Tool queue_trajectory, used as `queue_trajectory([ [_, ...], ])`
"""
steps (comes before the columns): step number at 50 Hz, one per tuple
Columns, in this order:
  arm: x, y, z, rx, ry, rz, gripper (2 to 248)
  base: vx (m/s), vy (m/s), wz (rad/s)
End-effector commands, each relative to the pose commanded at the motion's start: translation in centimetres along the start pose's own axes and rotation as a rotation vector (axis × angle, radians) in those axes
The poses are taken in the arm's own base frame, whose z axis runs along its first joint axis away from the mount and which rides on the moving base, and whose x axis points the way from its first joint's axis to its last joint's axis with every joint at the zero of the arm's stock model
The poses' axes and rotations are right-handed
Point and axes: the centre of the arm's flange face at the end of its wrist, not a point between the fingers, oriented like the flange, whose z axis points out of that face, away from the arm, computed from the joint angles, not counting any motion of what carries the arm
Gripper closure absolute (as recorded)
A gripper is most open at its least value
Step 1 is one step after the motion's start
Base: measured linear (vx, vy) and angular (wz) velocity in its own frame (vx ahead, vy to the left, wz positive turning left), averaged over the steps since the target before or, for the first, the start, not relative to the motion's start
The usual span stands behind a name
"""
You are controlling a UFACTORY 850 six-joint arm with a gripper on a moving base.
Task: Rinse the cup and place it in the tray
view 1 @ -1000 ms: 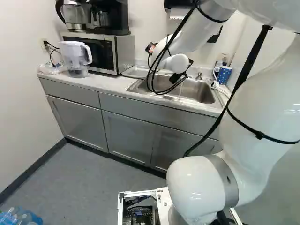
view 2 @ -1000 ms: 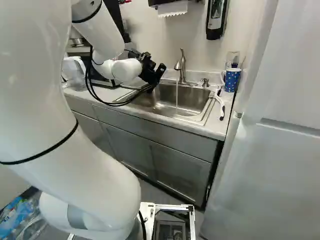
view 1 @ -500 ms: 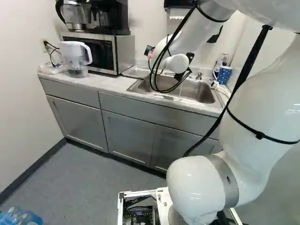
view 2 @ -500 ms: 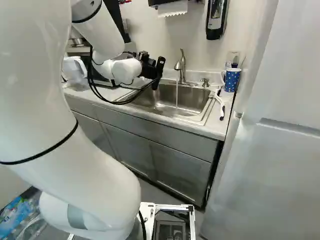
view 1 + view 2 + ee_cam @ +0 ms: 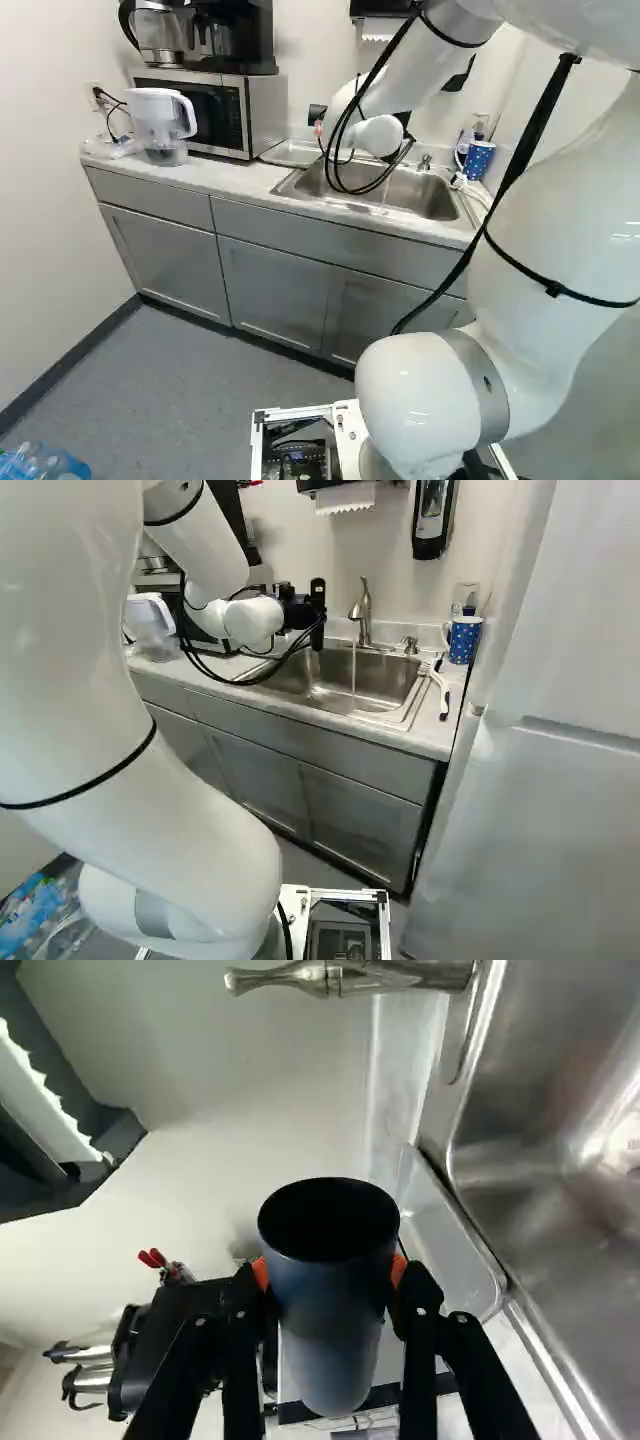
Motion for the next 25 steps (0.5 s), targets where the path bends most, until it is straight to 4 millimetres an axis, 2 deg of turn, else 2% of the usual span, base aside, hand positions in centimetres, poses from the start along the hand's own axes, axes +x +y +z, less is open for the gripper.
queue_trajectory([
  [25,0.00,0.00,0.00,0.000,0.000,-0.263,125,0.000,0.000,0.000],
])
